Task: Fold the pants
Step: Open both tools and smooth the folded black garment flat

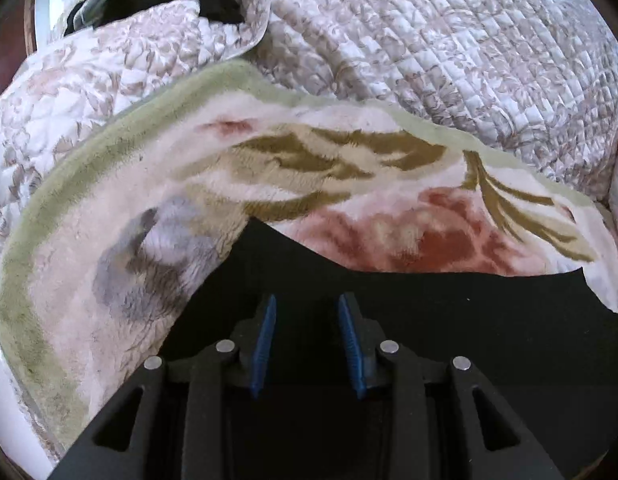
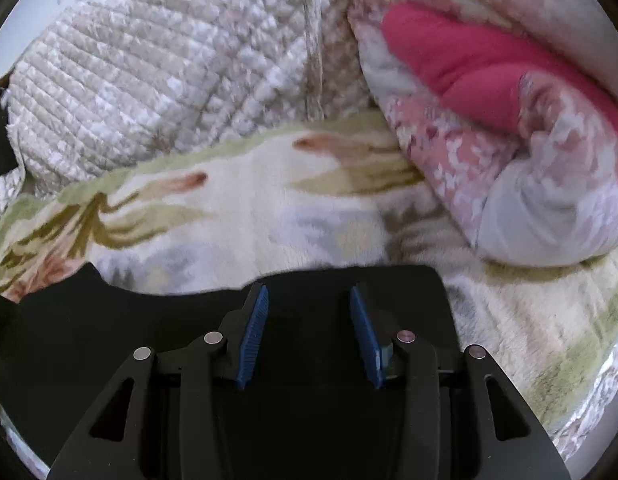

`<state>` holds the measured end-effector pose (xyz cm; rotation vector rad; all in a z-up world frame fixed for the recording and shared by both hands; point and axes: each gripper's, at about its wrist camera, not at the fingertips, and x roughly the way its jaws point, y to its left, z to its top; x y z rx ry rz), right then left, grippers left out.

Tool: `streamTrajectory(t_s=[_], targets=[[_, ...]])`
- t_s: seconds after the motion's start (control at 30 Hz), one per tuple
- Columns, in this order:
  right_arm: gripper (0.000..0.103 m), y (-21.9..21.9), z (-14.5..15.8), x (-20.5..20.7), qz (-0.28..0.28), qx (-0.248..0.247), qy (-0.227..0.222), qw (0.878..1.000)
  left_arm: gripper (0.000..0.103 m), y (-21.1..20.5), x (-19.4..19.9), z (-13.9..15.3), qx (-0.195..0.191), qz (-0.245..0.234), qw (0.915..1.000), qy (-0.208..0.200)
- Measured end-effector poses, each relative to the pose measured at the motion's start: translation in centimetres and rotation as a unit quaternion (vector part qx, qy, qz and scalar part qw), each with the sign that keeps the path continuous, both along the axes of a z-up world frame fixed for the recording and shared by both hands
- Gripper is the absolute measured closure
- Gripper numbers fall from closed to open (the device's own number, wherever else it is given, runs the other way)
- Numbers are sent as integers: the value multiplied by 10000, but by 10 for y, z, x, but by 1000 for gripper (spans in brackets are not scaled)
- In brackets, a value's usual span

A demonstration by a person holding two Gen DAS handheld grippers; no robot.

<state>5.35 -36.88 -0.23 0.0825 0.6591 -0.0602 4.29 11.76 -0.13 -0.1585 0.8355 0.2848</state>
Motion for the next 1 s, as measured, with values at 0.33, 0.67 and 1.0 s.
streamTrajectory(t_s=[0.33,0.67,1.0], targets=[[52,-21,-4,-8,-431,33,179,9989,68,-21,-20,5,-222,-408,9989,-79],[52,46,-8,-64,698,134,94,9974,67,-66,-66,13,-373,-1201,9917,-269],[52,90,-38,-69,1368,-259,560,9887,63,-89,-74,0,-204,-1551,9876,-127]])
